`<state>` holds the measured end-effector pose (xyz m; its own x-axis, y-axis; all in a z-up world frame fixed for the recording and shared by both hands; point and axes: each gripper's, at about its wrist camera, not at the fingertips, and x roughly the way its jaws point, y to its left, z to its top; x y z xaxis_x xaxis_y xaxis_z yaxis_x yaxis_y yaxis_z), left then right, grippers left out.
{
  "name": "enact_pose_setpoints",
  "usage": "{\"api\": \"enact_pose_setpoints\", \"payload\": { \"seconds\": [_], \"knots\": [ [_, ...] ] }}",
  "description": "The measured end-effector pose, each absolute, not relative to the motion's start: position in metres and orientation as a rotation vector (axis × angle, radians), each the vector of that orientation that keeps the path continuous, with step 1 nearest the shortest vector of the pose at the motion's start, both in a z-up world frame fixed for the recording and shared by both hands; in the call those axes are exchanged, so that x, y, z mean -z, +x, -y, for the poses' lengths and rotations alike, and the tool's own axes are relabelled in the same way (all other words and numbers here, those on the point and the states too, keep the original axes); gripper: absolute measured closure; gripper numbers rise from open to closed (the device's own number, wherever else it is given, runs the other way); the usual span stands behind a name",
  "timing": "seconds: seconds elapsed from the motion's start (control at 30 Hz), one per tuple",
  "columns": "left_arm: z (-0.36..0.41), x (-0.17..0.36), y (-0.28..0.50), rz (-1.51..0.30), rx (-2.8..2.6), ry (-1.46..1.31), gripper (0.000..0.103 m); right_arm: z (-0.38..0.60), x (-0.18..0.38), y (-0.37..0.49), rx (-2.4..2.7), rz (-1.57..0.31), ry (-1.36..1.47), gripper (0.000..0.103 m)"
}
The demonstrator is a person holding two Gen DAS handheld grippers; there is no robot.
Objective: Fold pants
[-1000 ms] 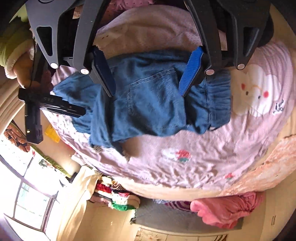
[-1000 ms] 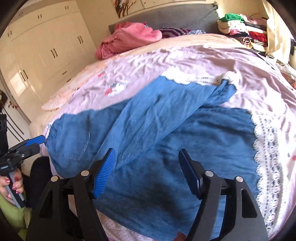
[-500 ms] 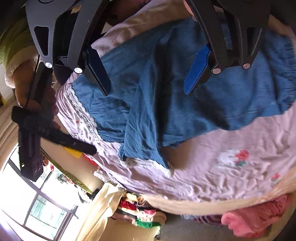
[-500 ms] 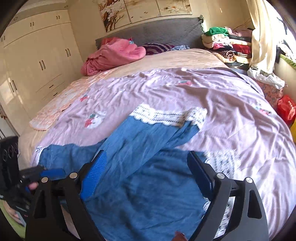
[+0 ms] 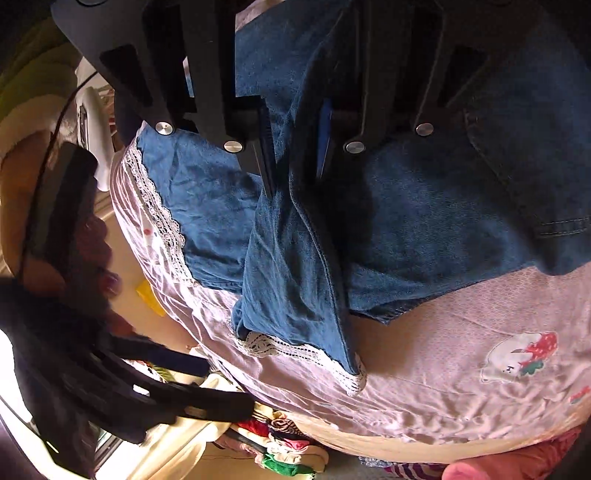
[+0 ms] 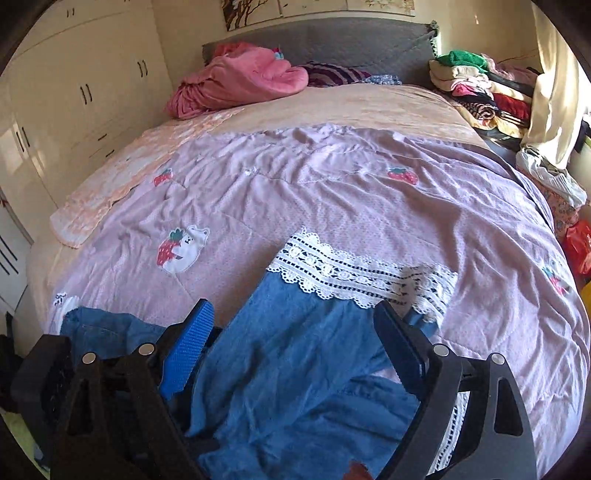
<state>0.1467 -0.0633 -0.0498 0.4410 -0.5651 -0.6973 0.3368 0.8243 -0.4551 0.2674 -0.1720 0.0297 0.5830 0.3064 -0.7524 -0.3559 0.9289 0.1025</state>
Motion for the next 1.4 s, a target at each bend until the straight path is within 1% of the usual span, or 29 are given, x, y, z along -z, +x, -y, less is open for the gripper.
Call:
{"api": "enact_pose_setpoints", "payload": {
  "seconds": [0.2,0.33,0.4,0.43,0.47,0.53,0.57,0.63,0.7,0.9,1.0,1.03,1.17,1.4],
  "knots": [
    [0.064,0.048,0.142,-0.930,0.628,-0.265,0.090,0.129,0.001,0.315,-0.358,-0.951,-0.134,0.015],
    [0.065,0.050,0.141,-0.924,0.639,-0.260,0.091,0.118,0.025,0.346,-0.275,-1.019,-0.159,0.016],
    [0.065,0.051,0.141,-0.923,0.639,-0.261,0.091,0.118,0.038,0.358,-0.226,-1.049,-0.176,0.017],
    [0.065,0.052,0.142,-0.925,0.638,-0.264,0.091,0.119,0.043,0.363,-0.210,-1.058,-0.187,0.028],
    [0.064,0.052,0.143,-0.927,0.638,-0.266,0.091,0.120,0.047,0.365,-0.201,-1.063,-0.196,0.054],
    [0.064,0.053,0.143,-0.923,0.631,-0.262,0.090,0.128,0.050,0.366,-0.222,-1.060,-0.169,0.072],
    [0.064,0.052,0.144,-0.920,0.631,-0.263,0.090,0.134,0.048,0.364,-0.235,-1.050,-0.131,0.082],
    [0.061,0.052,0.145,-0.917,0.637,-0.275,0.090,0.147,0.038,0.357,-0.261,-1.023,-0.061,0.093],
    [0.059,0.051,0.145,-0.906,0.633,-0.273,0.090,0.162,0.021,0.346,-0.271,-0.972,-0.010,0.095],
    [0.055,0.047,0.140,-0.873,0.616,-0.233,0.090,0.216,-0.026,0.301,-0.267,-0.851,0.144,0.096],
    [0.053,0.041,0.133,-0.845,0.622,-0.213,0.095,0.245,-0.043,0.270,-0.261,-0.800,0.207,0.096],
    [0.053,0.039,0.133,-0.836,0.630,-0.210,0.096,0.253,-0.046,0.261,-0.257,-0.788,0.220,0.096],
    [0.056,0.025,0.123,-0.777,0.667,-0.162,0.097,0.293,-0.049,0.211,-0.236,-0.750,0.310,0.096],
    [0.075,0.021,0.101,-0.769,0.717,-0.067,0.097,0.336,-0.024,0.144,-0.192,-0.764,0.418,0.096]
  ]
}}
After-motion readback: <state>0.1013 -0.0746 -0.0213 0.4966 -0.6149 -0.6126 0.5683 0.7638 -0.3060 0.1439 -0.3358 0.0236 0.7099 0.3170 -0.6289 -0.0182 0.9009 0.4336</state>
